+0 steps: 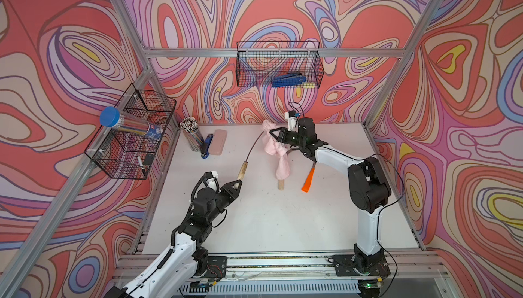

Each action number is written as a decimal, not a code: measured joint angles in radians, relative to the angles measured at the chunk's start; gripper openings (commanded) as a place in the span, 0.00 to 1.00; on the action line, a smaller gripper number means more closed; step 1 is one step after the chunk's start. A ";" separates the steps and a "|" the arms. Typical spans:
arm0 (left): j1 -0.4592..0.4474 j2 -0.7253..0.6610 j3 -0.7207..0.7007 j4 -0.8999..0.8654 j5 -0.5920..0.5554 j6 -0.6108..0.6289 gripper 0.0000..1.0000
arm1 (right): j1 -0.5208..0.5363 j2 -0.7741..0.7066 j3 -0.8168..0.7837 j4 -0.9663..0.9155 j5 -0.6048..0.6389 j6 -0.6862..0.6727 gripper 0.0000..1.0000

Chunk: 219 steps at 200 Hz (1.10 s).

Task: Wipe small sickles with rags
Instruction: Wipe the small sickle.

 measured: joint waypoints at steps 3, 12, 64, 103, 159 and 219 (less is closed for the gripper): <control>0.000 0.003 0.000 0.000 0.000 0.000 0.00 | 0.006 0.005 0.000 0.000 -0.001 -0.002 0.00; 0.000 0.011 0.000 0.002 0.002 0.000 0.00 | 0.027 0.020 0.004 0.000 -0.008 -0.003 0.00; 0.000 0.015 -0.002 0.003 0.003 0.000 0.00 | 0.072 0.082 0.033 0.008 -0.037 0.006 0.00; 0.000 0.018 -0.002 0.007 0.003 0.000 0.00 | 0.100 0.080 0.009 0.047 -0.026 -0.001 0.00; 0.001 0.023 -0.002 0.021 0.000 0.000 0.00 | 0.256 0.077 -0.083 0.056 -0.003 -0.026 0.00; 0.001 -0.007 -0.003 0.015 -0.005 0.000 0.00 | 0.294 0.000 -0.174 0.072 0.048 -0.036 0.00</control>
